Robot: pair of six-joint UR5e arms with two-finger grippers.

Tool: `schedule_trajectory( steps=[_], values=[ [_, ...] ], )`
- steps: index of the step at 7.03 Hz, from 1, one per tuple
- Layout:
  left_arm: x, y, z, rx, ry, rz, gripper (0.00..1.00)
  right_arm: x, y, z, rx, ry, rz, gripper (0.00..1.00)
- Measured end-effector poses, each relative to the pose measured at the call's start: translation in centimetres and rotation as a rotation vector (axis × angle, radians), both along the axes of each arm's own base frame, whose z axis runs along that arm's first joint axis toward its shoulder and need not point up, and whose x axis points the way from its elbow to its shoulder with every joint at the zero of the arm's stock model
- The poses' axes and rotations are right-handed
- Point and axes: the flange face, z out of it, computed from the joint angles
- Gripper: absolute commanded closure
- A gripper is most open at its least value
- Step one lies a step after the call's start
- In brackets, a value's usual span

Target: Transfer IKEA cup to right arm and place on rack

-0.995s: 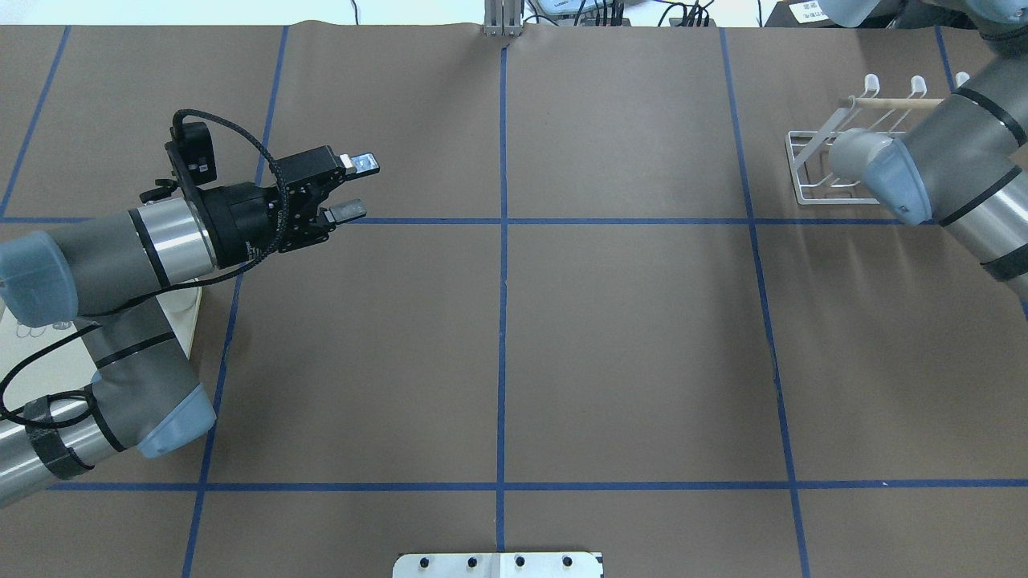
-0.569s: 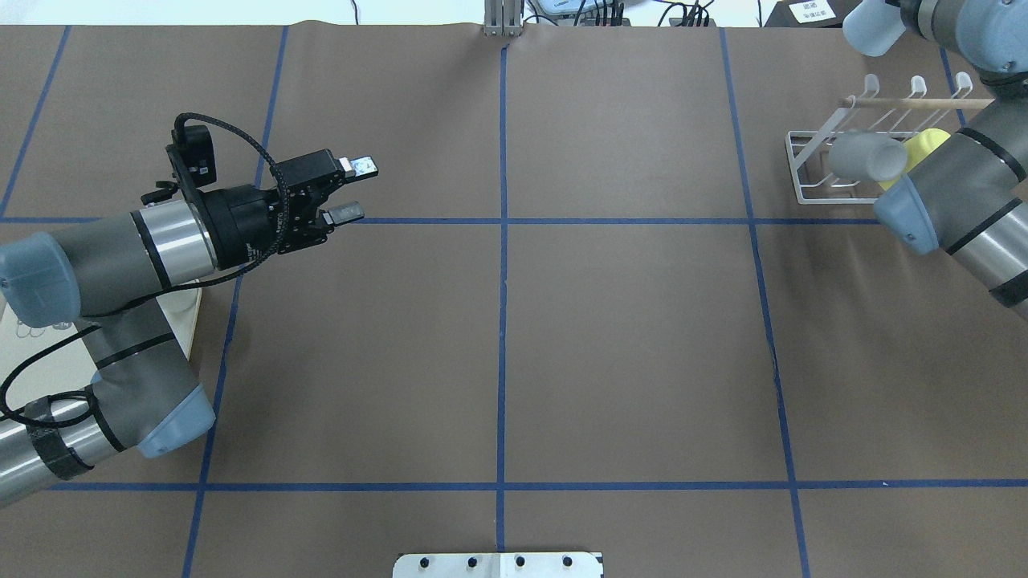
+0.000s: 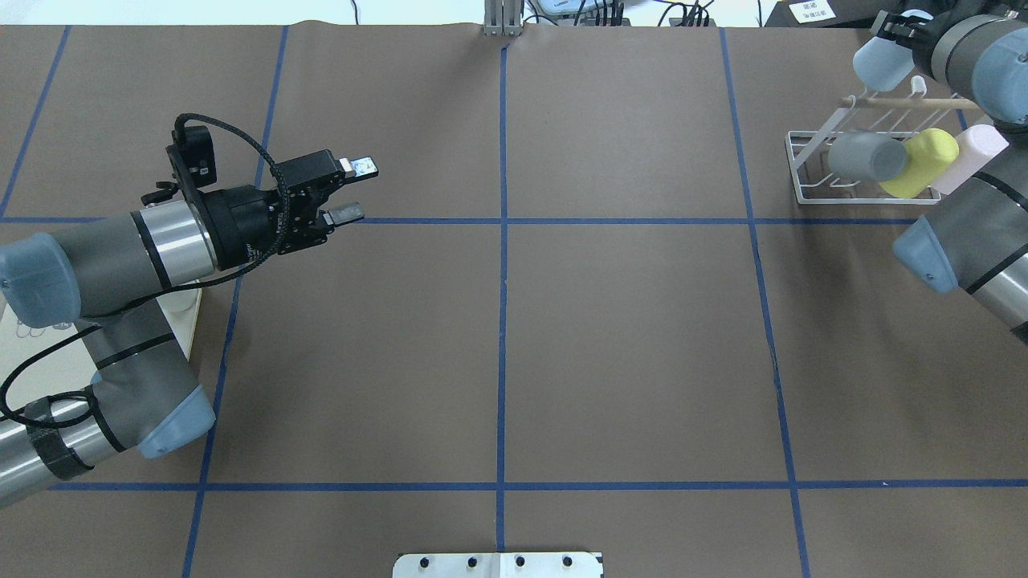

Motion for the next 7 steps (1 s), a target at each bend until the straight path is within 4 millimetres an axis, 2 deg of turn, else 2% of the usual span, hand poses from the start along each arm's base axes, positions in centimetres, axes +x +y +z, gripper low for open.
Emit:
schedule_trajectory(
  steps=[1, 2, 5, 7],
  values=[
    [0.0, 0.0, 0.0, 0.0, 0.0, 0.0, 0.0, -0.6, 0.3, 0.0, 0.005, -0.003, -0.009, 0.59],
    [0.0, 0.0, 0.1, 0.0, 0.0, 0.0, 0.0, -0.9, 0.4, 0.0, 0.006, -0.003, -0.014, 0.01],
    [-0.3, 0.0, 0.8, -0.006, -0.011, -0.003, 0.0, -1.2, 1.0, 0.9, -0.005, -0.001, -0.022, 0.0],
    [-2.4, -0.6, 4.3, 0.019, -0.112, -0.04, 0.0, -1.5, 1.9, -0.2, 0.014, -0.015, -0.038, 0.0]
  ],
)
